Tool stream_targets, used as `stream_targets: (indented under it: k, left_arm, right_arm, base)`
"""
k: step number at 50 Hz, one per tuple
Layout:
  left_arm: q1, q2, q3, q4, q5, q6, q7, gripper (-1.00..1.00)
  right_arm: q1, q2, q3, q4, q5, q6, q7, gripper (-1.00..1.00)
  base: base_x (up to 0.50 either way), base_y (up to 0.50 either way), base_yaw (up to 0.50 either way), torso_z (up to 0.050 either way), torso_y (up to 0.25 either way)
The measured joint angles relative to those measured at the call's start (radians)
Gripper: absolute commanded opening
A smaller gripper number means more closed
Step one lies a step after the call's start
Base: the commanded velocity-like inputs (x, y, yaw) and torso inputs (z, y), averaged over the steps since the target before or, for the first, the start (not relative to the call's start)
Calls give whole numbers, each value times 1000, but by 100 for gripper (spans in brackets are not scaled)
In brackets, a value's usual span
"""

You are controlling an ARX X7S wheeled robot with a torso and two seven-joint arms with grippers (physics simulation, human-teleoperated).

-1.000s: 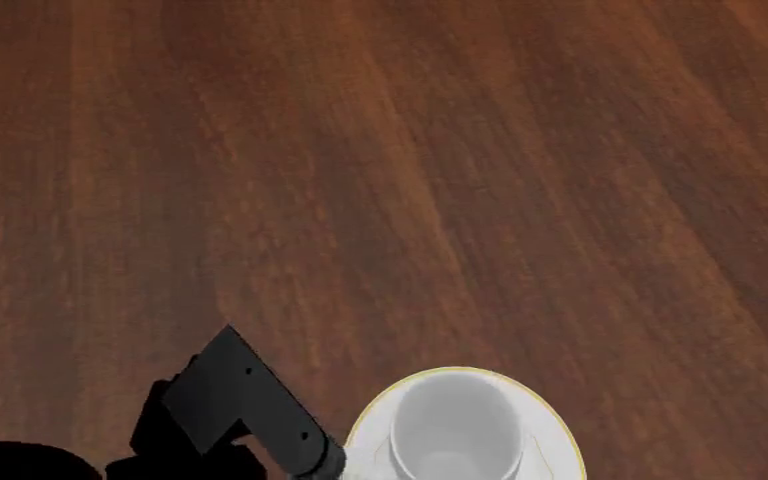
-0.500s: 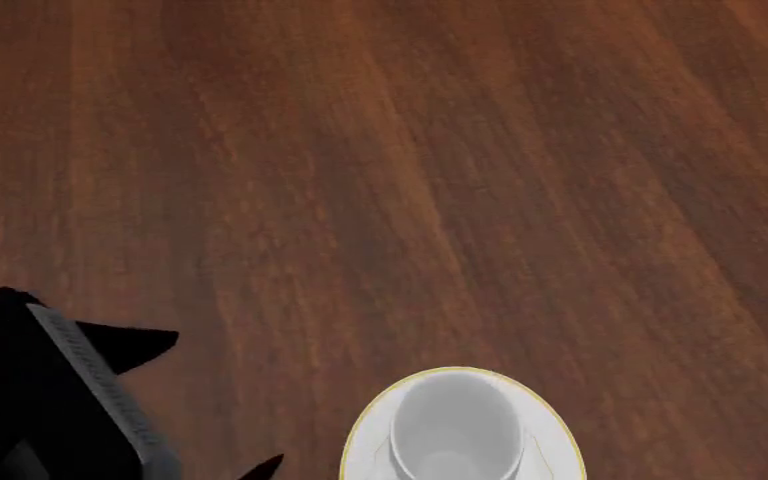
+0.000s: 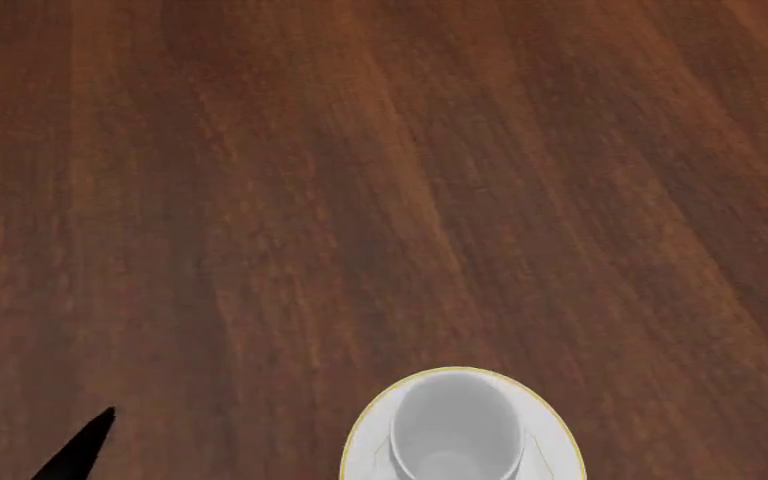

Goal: Put the white mug on the plate.

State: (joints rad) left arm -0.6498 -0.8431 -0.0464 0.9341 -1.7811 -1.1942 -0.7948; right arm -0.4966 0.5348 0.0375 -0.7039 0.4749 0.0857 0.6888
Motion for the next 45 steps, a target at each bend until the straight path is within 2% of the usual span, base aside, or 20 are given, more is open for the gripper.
stream_targets:
  k: [9,16,22,31,45]
  left_arm:
    - [340,1,-285,66,208,97,168,100]
    - [626,10,-400,87,432,266,290,100]
    - [804,43,-457,91,592,385,372,100]
    - [924,62,-486,95,686,468,382,100]
    - [974,30,-494,99,692,526,335,100]
  right_arm:
    - [-10,2,5,-6,0,-2,3,100]
    - [-14,4,6,-9,-1,-2,4,100]
    - [-14,6,6,-13,-1,0,6,100]
    - [-16,7,4,-15,-3,0,7,100]
    - [-36,13,-8,-21,-35,20,21,100]
  base:
    - [0,0,0,0,0]
    - [0,0,0,0,0]
    - [0,0,0,0,0]
    - [0,0,0,0,0]
    - [0,0,0,0,0]
